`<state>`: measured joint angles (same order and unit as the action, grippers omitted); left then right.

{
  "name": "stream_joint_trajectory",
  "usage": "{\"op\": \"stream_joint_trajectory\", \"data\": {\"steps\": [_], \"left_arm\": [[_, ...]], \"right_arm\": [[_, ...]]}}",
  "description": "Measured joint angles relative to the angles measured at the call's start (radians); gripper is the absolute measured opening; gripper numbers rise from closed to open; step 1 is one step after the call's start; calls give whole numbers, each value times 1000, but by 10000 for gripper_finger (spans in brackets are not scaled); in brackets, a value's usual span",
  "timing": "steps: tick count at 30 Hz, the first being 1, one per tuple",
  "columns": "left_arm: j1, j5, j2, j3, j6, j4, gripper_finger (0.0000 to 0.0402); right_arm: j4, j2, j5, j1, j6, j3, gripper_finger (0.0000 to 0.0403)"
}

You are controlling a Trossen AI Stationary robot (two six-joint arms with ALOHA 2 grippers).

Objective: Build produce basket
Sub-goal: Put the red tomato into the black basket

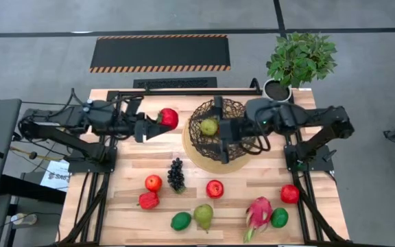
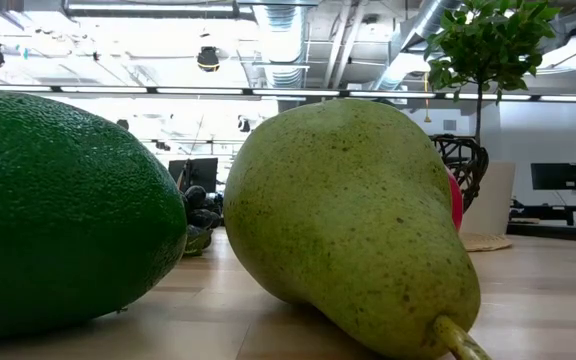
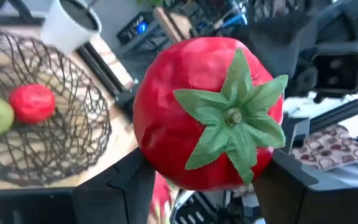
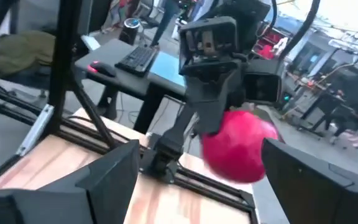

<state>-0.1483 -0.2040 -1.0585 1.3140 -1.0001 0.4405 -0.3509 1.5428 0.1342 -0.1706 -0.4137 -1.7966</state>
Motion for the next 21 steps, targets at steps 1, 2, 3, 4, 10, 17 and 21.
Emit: {"op": "stream_joint_trajectory", "data": {"steps": [1, 2, 3, 4, 10, 17, 21], "left_arm": [[5, 17, -11, 0, -1, -16, 203], [9, 35, -22, 0, 0, -24, 203], [11, 49, -34, -1, 0, -33, 203], [14, 62, -46, -1, 5, -57, 203], [16, 85, -79, -1, 45, -145, 203], [16, 94, -88, -1, 50, -176, 203], [16, 95, -90, -1, 50, -196, 203]], "right_arm": [[10, 1, 0, 3, -4, 0, 352], [24, 3, 1, 5, -6, 0, 352], [47, 13, 0, 10, -4, -2, 352], [74, 21, 0, 15, 4, -5, 352], [47, 33, -1, 23, 62, 0, 353], [56, 33, -1, 27, 64, -1, 367], [43, 33, 26, 29, 34, -1, 373]]}}
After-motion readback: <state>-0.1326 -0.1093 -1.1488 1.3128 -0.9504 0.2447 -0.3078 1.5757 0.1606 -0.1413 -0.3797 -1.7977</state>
